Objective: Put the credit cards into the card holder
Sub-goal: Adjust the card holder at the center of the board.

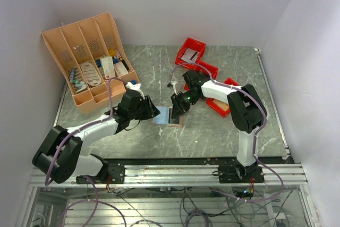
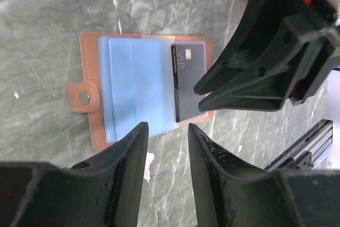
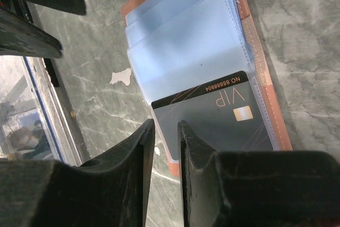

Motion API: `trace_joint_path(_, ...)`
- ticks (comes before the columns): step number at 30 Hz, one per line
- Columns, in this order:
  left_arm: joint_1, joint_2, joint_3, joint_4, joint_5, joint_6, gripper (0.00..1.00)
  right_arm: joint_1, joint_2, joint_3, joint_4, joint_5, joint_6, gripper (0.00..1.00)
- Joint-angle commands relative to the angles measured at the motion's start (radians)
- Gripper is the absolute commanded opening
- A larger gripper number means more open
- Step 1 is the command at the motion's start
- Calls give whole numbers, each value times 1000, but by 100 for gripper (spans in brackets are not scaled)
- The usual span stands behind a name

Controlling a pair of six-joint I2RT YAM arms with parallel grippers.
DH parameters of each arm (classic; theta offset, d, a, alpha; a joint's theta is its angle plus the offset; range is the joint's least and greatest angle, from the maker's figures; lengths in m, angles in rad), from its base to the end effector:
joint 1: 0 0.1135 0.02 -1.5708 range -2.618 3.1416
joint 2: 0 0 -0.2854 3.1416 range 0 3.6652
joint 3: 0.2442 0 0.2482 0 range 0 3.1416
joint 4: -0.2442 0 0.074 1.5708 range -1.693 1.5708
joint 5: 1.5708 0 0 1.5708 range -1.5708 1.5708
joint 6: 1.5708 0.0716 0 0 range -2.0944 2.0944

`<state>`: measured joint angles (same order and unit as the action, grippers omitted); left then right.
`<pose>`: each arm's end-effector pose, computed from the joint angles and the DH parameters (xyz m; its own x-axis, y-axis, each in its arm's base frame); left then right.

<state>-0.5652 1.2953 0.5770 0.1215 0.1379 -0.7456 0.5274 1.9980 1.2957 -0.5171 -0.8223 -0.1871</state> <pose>0.2338 -0.1599 0.1934 -0.7737 -0.3050 -0.5553 0.1383 0.7740 -0.6179 0.3219 0.2482 0.1483 -0.6929 -0.5501 -0.4662 -0.7016 0.3652 0.6119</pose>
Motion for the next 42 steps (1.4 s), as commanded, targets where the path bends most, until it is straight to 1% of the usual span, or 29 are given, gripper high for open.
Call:
trace_joint_path(1, 6, 58, -36, 91, 83, -44, 48, -4, 16, 8, -22, 15, -7, 24)
trace_joint_path(3, 5, 95, -42, 121, 96, -53, 48, -5, 56, 11, -27, 39, 0, 21)
trace_joint_path(11, 5, 193, -21, 189, 139, -58, 48, -5, 111, 32, -62, 126, 9, 11)
trace_joint_path(16, 6, 226, -18, 216, 151, -67, 49, -5, 116, 37, -65, 123, 9, 10)
trace_joint_path(20, 6, 262, -13, 251, 160, -76, 46, -4, 116, 35, -65, 121, 9, 10)
trace_joint_path(22, 5, 287, -4, 268, 166, -81, 43, -5, 115, 34, -65, 117, 9, 10)
trace_joint_path(23, 6, 301, 2, 272, 169, -82, 38, -4, 114, 34, -64, 116, 9, 10)
trace_joint_path(24, 7, 313, 8, 278, 175, -86, 32, -5, 113, 33, -64, 116, 8, 10)
trace_joint_path(26, 7, 325, 20, 271, 170, -86, 16, -6, 113, 31, -63, 122, 8, 11)
trace_joint_path(27, 7, 321, 20, 260, 163, -85, 10, -6, 110, 30, -63, 125, 8, 12)
trace_joint_path(28, 8, 307, 18, 248, 151, -81, 7, -6, 109, 28, -61, 128, 8, 13)
trace_joint_path(34, 20, 222, 4, 117, 72, -32, 7, -7, 109, 29, -60, 133, 9, 15)
trace_joint_path(42, 24, 222, 24, 25, 14, 8, 7, -7, 107, 29, -59, 142, 7, 19)
